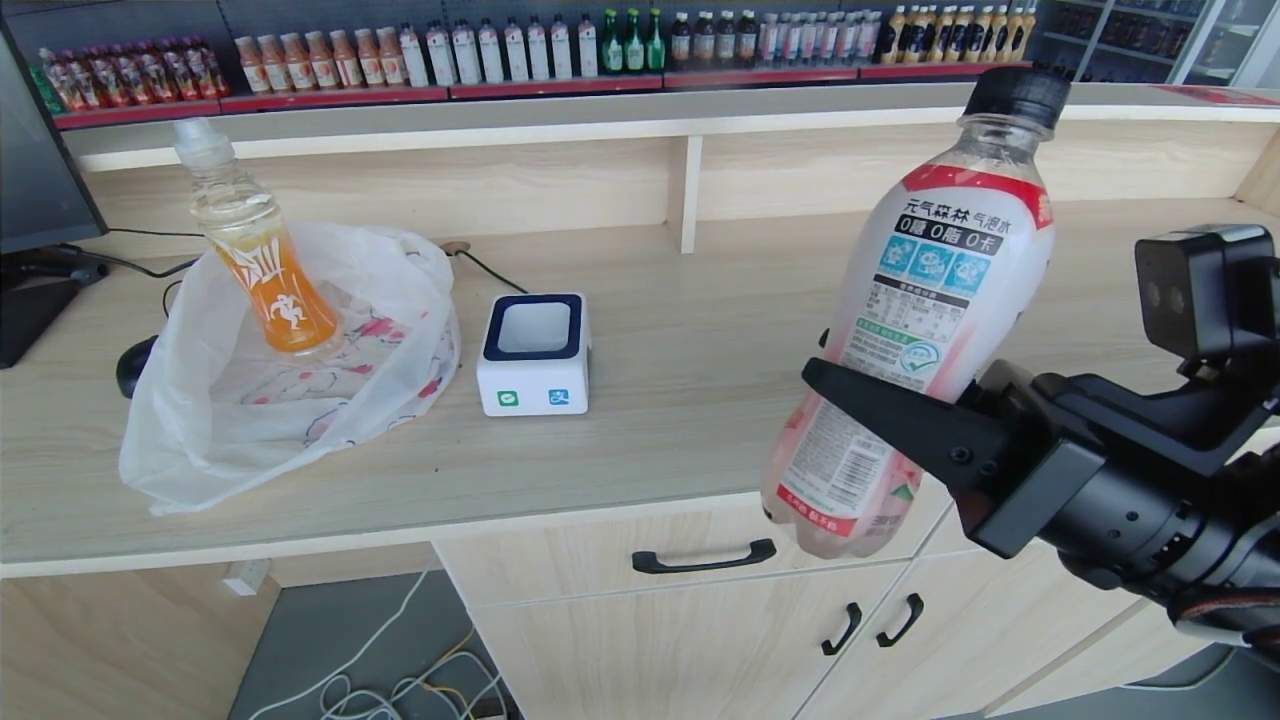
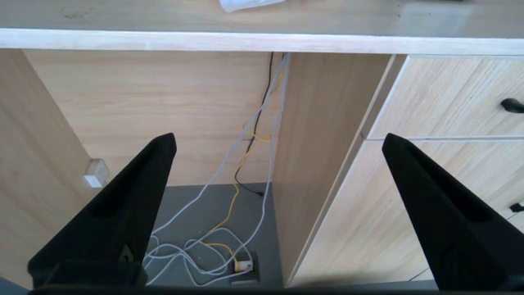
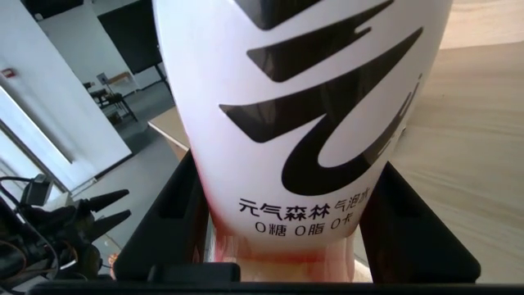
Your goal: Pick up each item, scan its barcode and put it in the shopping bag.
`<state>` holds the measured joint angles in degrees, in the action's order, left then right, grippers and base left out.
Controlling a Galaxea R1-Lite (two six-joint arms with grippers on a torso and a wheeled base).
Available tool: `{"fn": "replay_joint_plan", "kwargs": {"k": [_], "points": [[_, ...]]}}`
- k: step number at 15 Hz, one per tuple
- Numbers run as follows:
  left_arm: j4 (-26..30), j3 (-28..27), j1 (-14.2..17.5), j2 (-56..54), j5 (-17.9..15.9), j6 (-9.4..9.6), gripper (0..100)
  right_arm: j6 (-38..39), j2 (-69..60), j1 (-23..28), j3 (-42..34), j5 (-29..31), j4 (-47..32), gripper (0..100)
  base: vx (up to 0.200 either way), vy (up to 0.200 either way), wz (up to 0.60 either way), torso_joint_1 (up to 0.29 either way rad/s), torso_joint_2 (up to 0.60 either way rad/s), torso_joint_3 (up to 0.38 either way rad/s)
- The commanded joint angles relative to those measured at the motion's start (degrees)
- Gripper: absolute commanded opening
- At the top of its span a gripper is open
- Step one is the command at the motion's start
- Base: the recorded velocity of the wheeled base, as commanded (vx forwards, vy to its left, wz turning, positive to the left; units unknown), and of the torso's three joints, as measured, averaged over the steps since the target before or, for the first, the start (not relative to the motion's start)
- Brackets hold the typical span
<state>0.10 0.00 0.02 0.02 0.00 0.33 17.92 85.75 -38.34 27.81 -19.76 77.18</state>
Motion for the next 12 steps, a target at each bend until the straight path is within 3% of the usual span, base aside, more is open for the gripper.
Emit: {"fn": "replay_joint_plan", "kwargs": {"k": [1,10,12], "points": [[0.0,0.0,0.0,0.0,0.0,0.02,100,0.0,0.1,-0.1,-0.1,0.1,0.0,0,0.000,0.000,0.00,0.000,0.00,0.000],[0.0,0.0,0.1,0.0,0.0,0.02,100,-0.5,-0.8,0.2,-3.3,0.3,0.1,0,0.000,0.000,0.00,0.000,0.00,0.000],[0.0,0.0,0.0,0.0,0.0,0.02,100,-4.5,-1.4,0.6,-3.4,0.6,0.3,0,0.000,0.000,0.00,0.000,0.00,0.000]]}}
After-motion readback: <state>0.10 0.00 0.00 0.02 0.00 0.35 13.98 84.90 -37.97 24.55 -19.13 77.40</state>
